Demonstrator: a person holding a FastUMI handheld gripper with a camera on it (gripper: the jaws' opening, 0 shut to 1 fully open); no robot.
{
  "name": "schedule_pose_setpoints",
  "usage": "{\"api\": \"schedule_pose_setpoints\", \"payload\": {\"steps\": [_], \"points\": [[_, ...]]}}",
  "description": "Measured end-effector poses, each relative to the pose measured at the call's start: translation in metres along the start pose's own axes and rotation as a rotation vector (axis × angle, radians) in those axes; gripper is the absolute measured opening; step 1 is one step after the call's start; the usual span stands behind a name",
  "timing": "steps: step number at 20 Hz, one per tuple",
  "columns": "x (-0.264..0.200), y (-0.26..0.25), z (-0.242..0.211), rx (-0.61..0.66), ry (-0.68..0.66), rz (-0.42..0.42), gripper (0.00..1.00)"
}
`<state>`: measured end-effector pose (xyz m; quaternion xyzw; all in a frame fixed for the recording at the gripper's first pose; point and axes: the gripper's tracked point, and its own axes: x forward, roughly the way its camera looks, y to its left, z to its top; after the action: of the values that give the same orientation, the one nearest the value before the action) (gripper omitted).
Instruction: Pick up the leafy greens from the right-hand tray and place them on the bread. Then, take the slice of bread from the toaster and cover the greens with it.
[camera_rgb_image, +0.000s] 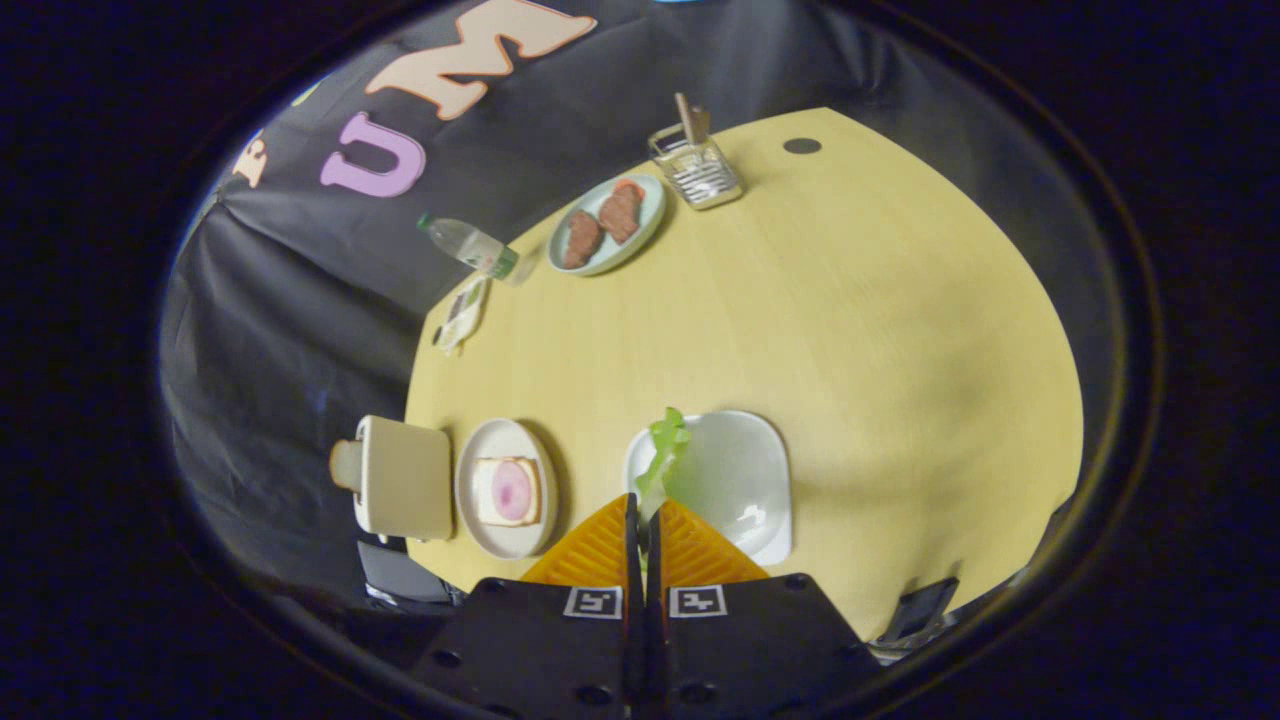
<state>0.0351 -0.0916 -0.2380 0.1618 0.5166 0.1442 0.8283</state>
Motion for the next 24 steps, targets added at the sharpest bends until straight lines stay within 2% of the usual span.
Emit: {"api": "schedule_pose_setpoints", "payload": {"steps": [7,9,13,17,19,24], "points": [[0.002,0.13,-0.016,-0.027,-0.01,0.202,0.03],[0.018,0.163,-0.024,-0.036,0.007,0.254,0.03],[0.062,0.211,-0.041,-0.047,0.071,0.308,0.03],[0.109,0.221,-0.061,-0.059,0.145,0.273,0.03],[0.124,0.207,-0.072,-0.079,0.181,0.217,0.03],[0.142,0.165,-0.075,-0.136,0.179,0.051,0.03]]}}
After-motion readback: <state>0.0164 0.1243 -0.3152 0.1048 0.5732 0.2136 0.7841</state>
